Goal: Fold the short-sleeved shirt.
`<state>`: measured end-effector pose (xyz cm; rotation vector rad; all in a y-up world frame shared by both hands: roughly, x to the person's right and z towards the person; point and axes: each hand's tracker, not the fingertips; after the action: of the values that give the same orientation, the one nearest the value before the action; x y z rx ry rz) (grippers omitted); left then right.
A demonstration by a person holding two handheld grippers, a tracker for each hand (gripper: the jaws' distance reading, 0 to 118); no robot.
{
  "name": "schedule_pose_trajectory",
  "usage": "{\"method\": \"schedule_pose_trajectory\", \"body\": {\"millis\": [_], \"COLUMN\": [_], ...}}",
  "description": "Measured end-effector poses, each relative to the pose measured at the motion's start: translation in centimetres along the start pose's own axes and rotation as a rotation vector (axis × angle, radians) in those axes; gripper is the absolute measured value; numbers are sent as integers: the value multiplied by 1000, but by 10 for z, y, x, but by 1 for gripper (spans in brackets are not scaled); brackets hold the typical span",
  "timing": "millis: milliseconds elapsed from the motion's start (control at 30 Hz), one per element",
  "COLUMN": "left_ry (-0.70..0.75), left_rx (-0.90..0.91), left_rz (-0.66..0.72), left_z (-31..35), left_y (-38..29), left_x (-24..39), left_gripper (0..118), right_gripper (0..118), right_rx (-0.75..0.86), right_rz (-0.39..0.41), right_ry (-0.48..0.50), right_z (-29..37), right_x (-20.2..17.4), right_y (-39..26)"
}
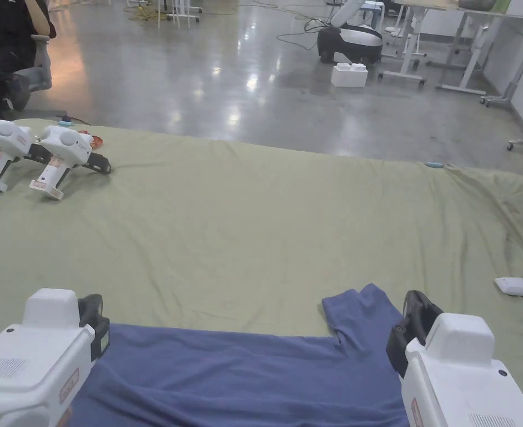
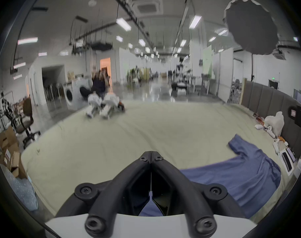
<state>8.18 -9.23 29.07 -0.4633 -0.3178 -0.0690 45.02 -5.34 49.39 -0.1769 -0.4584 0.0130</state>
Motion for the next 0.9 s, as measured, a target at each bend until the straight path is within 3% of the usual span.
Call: {"method": "schedule_pose_trajectory", "body": {"millis": [300, 400, 467, 533, 700, 800, 867, 900], "left_ry": [-49, -51, -63, -58, -23, -14, -61, -91], "left_rx": [-413, -481, -528, -553, -577, -547, -511, -504], "left_rz": [116, 93, 86, 80, -1, -51, -61, -66], "left_z": [-126, -155, -158, -170, -170, -161, -156, -154], "left_y": [-9, -10, -8, -12, -14, -13, -11, -11], "left_x": [-44, -45, -33, -27, -7, 9, 9, 14], "left_gripper": [0, 25, 56, 69, 66, 41, 4, 3], "right_gripper": [0, 0, 0, 0, 0, 0, 0, 0], "right_rx": [-133, -179, -205, -233, -292, -320, -339, -350], "right_rz": [18, 21, 24, 26, 22, 21, 12, 4], "right_ry": [-8, -18, -25, -33, -55, -65, -67, -69], "right_z": [-7, -10, -11, -12, -16, -20, -27, -32], "right_x": [14, 20, 24, 27, 37, 42, 47, 50], "right_y": [-27, -36, -43, -48, -61, -67, -69, -70]}}
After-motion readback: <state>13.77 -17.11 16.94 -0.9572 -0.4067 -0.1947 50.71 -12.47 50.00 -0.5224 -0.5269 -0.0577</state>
